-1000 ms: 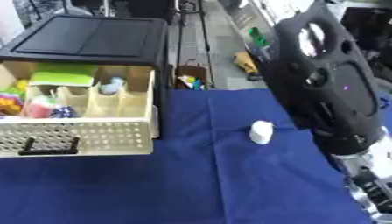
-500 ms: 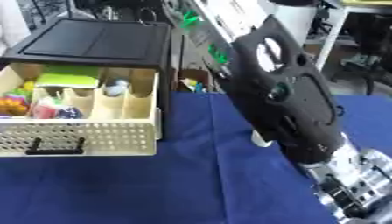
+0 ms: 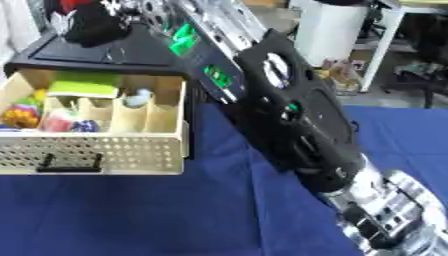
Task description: Pick up objects from table and place into drawer.
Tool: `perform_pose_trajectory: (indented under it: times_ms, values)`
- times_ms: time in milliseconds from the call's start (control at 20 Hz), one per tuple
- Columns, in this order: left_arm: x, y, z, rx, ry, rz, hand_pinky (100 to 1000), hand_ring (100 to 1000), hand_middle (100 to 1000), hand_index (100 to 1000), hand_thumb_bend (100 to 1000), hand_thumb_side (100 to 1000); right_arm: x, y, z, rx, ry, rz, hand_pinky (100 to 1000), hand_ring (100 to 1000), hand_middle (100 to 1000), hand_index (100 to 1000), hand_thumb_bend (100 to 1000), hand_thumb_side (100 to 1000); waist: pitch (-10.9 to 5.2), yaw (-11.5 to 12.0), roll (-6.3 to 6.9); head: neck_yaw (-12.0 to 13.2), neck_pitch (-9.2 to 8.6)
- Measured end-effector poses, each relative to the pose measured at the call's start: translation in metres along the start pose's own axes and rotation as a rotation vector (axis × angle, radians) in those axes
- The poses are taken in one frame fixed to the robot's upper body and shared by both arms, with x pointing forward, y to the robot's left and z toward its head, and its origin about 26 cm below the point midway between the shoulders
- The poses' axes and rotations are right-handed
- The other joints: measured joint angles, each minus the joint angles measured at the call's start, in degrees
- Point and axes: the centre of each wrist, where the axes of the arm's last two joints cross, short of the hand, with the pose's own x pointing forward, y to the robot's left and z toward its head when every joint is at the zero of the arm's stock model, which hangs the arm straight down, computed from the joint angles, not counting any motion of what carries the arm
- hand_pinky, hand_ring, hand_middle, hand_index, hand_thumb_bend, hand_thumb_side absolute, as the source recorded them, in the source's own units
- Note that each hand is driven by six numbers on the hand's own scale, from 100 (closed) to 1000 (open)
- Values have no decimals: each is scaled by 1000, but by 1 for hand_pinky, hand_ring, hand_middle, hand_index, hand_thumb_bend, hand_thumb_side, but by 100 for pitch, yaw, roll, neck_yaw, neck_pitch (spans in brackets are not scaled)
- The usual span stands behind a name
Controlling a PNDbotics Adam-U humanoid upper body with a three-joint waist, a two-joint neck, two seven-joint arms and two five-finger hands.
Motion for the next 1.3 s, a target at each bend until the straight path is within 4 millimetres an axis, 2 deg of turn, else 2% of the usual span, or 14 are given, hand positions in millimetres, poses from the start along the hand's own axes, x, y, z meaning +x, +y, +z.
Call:
perform_pose_trajectory:
  times_ms: [350, 600, 750, 900, 1150, 1300]
  values:
    - [0, 0, 0, -3, 1, 0, 423, 546, 646, 820, 528, 1000, -4, 15, -5, 86, -13, -12, 100, 400, 234, 327, 100, 542, 31, 12, -5, 13, 2]
    - [0, 0, 0, -5, 1, -1, 422, 546, 646, 820, 528, 1000, -8, 23, -7, 148, -24, -2, 122, 443, 298, 395, 100, 599, 59, -4, -3, 19, 2]
    - [0, 0, 0, -5, 1, -1, 421, 546, 646, 820, 527, 1000, -10, 25, -7, 186, -42, -8, 168, 492, 354, 468, 228, 663, 79, -20, 7, 26, 2]
    - [0, 0, 0, -5, 1, -1, 420, 546, 645, 820, 527, 1000, -12, 25, -6, 220, -60, -16, 270, 580, 449, 597, 323, 694, 85, -42, 9, 41, 2]
    - [0, 0, 0, -7, 0, -3, 420, 546, 645, 820, 529, 1000, -16, 26, -5, 255, -67, -16, 393, 677, 548, 713, 407, 695, 87, -60, 13, 42, 2]
    - [0, 0, 0, -7, 0, -4, 419, 546, 645, 820, 528, 1000, -18, 25, -4, 271, -69, -14, 407, 690, 568, 737, 434, 697, 90, -79, 16, 43, 1]
